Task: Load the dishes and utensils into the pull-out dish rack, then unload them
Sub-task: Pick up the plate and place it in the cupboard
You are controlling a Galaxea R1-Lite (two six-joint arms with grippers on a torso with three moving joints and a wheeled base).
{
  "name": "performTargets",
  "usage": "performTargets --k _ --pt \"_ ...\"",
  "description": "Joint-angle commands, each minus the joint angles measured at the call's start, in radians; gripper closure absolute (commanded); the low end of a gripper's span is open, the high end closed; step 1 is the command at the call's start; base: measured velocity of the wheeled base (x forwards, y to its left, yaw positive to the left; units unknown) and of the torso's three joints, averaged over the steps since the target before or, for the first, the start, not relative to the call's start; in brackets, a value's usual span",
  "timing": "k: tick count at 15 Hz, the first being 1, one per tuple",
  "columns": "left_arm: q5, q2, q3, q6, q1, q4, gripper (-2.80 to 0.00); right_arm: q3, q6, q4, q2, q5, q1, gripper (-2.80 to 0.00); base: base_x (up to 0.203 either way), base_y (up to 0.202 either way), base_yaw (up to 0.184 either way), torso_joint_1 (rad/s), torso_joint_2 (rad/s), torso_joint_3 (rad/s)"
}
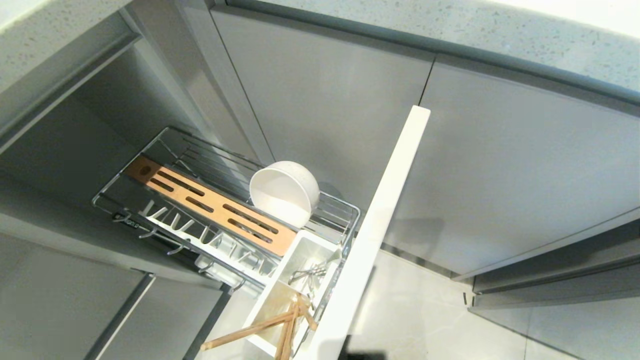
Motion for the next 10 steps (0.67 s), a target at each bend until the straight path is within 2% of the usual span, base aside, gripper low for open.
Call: performTargets --k 1,3,4,10 --pt "0.002 -0.004 0.007 -0.001 0.000 0.003 -2.80 0.002 0.000 0.000 0.001 0.000 0.001 0.00 0.000 0.000 0.000 0.000 0.00 0.000" --pt "0.002 -0.006 0.011 -0.001 0.000 0.003 -2.80 0.002 0.000 0.000 0.001 0.000 0.001 0.00 0.000 0.000 0.000 0.000 0.00 0.000" --pt "0.003 -0.006 0.011 -0.001 0.000 0.003 0.00 0.002 0.000 0.000 0.001 0.000 0.001 0.00 0.000 0.000 0.000 0.000 0.00 0.000" --pt "0.003 -0.012 0.013 -0.003 0.000 0.002 0.00 0.002 0.000 0.000 0.001 0.000 0.001 0.00 0.000 0.000 0.000 0.000 0.00 0.000"
